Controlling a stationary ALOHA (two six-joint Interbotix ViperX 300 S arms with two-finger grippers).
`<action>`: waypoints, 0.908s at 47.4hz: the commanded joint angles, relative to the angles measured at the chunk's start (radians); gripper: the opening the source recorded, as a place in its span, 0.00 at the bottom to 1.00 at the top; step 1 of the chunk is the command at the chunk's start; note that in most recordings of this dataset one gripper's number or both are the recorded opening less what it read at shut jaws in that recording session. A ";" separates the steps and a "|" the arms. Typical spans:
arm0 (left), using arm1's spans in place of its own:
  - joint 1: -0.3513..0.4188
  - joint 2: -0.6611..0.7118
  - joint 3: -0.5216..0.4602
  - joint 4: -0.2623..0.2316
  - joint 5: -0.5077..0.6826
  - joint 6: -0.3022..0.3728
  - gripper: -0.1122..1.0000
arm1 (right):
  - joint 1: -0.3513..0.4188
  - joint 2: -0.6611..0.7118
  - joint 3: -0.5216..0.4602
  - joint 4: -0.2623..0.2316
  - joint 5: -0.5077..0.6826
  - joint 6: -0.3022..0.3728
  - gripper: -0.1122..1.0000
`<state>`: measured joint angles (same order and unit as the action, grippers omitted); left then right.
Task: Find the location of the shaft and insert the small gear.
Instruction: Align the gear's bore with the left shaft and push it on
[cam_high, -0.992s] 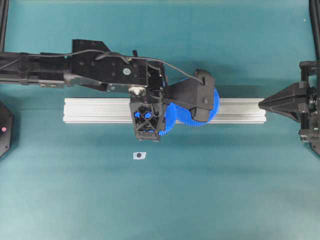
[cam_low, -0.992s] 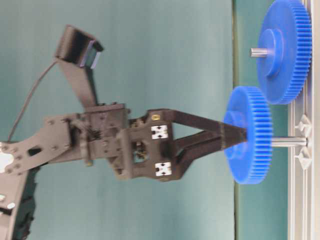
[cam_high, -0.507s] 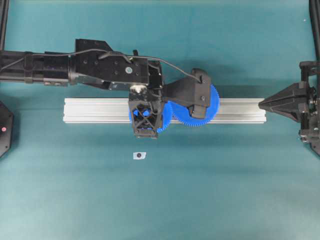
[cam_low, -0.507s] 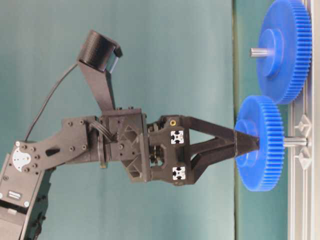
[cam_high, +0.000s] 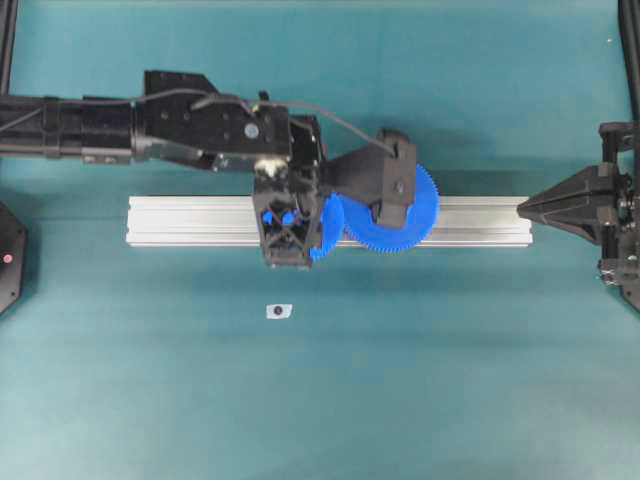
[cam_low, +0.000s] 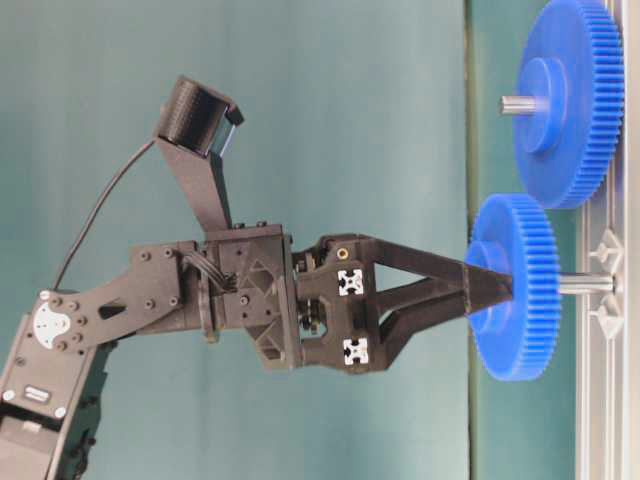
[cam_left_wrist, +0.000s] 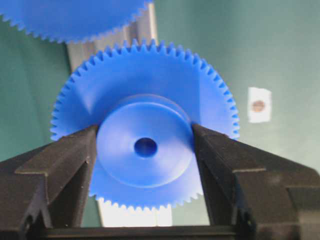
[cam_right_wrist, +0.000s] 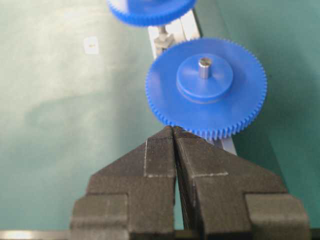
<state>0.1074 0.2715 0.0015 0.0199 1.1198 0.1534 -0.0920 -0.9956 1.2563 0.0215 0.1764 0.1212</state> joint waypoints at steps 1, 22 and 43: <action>0.026 -0.018 -0.011 0.003 0.000 0.005 0.67 | -0.003 0.005 -0.011 0.002 -0.008 0.011 0.13; 0.026 -0.008 -0.048 0.003 0.005 0.029 0.67 | -0.003 0.000 -0.008 0.000 -0.008 0.011 0.13; 0.023 0.020 -0.077 0.003 0.012 0.028 0.67 | -0.003 0.000 -0.006 0.000 -0.008 0.011 0.13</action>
<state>0.1104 0.3068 -0.0537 0.0169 1.1351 0.1825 -0.0920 -1.0017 1.2609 0.0215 0.1764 0.1212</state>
